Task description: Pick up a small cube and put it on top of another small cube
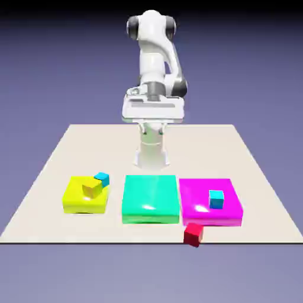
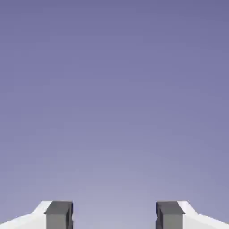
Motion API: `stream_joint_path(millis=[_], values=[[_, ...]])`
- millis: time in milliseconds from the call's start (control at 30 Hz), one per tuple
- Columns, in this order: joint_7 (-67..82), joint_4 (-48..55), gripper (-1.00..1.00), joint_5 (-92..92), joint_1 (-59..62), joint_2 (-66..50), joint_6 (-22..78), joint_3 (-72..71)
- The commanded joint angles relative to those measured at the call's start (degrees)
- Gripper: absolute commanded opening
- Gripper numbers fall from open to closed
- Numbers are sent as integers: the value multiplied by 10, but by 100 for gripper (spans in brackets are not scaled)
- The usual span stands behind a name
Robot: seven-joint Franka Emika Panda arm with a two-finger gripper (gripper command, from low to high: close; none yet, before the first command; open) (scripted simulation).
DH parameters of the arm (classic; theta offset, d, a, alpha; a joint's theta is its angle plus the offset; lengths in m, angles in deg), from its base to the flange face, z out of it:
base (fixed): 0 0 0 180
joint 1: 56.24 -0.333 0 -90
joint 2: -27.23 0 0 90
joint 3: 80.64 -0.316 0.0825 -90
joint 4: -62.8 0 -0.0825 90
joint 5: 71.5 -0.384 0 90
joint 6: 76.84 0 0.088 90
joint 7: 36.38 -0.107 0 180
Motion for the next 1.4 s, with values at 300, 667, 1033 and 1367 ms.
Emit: stream_joint_path(millis=[300, 667, 1033, 1367], values=[[-200, 128, 0, 90, 86, -208, 110, -130], [-420, 269, 0, 188, 180, -436, 232, -273], [-603, 386, 0, 270, 259, -625, 332, -391], [-601, 385, -100, 268, 257, -623, 333, -391]])
